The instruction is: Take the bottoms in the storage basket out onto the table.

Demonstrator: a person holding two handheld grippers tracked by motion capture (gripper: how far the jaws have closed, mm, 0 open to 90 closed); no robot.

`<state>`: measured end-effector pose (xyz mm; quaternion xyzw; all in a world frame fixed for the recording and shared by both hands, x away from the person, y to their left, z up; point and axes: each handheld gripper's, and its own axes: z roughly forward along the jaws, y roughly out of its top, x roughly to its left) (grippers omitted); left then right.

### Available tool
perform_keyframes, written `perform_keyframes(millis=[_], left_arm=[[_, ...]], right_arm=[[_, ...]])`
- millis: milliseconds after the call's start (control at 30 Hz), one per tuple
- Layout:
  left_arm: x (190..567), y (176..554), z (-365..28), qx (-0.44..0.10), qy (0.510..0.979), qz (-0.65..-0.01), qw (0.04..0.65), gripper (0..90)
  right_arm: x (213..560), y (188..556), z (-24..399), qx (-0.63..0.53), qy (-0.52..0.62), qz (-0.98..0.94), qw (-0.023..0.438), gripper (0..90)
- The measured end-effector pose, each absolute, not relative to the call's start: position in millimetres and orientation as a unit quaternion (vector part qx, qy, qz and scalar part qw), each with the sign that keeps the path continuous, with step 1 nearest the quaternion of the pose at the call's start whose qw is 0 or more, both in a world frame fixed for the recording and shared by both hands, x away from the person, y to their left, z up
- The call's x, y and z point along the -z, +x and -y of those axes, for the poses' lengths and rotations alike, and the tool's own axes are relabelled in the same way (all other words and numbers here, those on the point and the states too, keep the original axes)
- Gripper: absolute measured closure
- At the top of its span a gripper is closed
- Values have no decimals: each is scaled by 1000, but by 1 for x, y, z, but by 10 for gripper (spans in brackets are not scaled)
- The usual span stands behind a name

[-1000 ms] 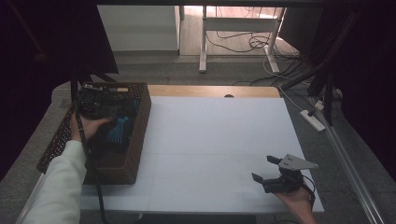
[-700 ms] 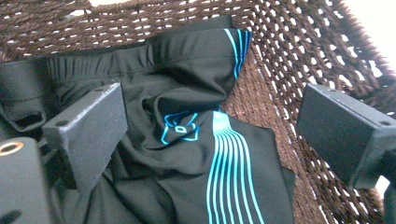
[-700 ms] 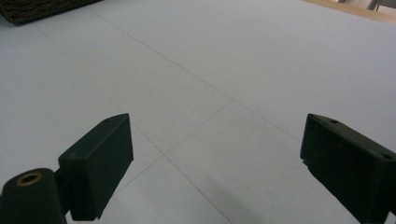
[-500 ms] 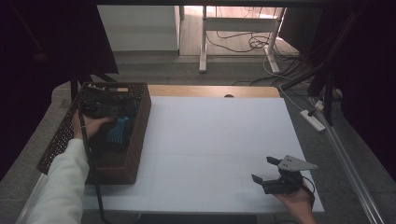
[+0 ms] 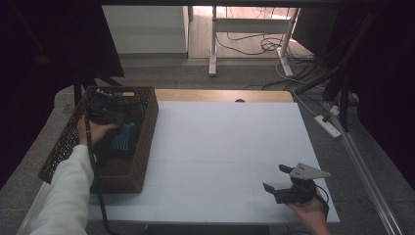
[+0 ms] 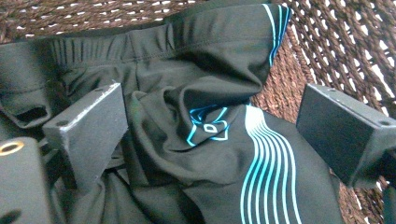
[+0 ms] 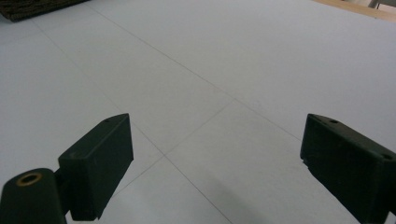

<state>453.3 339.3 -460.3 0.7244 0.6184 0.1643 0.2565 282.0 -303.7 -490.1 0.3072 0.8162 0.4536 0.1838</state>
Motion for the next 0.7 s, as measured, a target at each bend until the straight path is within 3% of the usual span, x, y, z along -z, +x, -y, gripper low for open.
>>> perform_keyframes(millis=[700], left_arm=[[486,464,-355,-128,719,-647,219,77]], right_arm=[[496,283,300,-439,307,-826,178,94]])
